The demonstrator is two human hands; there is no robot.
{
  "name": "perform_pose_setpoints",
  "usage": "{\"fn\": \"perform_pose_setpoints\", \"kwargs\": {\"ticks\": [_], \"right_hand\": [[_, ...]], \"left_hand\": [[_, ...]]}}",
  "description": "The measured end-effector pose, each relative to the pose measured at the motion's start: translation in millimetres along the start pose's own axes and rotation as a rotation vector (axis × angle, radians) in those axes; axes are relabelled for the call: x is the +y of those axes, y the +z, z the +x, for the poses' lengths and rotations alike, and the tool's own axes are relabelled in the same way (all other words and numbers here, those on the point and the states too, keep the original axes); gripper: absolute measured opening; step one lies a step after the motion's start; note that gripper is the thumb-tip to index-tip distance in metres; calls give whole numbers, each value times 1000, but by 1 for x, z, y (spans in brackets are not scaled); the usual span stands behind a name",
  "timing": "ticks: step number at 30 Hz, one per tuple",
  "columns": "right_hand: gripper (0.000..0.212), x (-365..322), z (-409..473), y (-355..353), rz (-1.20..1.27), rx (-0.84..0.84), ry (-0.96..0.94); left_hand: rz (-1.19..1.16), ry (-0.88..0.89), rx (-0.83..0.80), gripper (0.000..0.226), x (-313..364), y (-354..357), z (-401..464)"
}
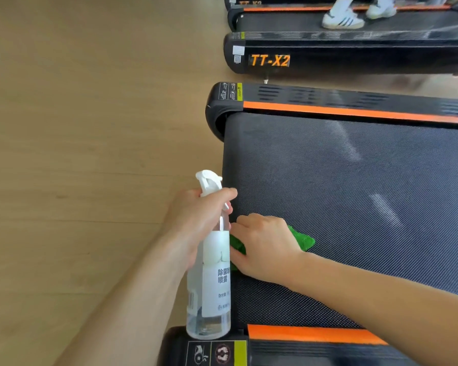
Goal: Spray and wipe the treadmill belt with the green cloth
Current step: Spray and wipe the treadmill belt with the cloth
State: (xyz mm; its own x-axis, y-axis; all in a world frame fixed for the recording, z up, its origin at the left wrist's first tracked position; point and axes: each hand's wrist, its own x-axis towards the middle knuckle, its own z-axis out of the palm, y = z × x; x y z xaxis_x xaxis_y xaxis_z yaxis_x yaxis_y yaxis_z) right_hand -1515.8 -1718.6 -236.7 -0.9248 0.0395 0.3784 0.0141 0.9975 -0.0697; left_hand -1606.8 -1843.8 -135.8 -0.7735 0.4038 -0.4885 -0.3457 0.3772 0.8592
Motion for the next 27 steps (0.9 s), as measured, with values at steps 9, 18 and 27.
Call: {"fn": "perform_pose_setpoints", "kwargs": {"ticks": [9,18,27], "right_hand": [[41,129,103,24,-127,-44,378],[38,99,93,17,-96,-72,428],[37,66,28,-7,21,-108,-80]], "left_hand": [[-12,-14,7,32,-7,6,24],[-31,-23,-8,32,-7,8,27],[-25,-47,-9,32,-5,7,25]]}}
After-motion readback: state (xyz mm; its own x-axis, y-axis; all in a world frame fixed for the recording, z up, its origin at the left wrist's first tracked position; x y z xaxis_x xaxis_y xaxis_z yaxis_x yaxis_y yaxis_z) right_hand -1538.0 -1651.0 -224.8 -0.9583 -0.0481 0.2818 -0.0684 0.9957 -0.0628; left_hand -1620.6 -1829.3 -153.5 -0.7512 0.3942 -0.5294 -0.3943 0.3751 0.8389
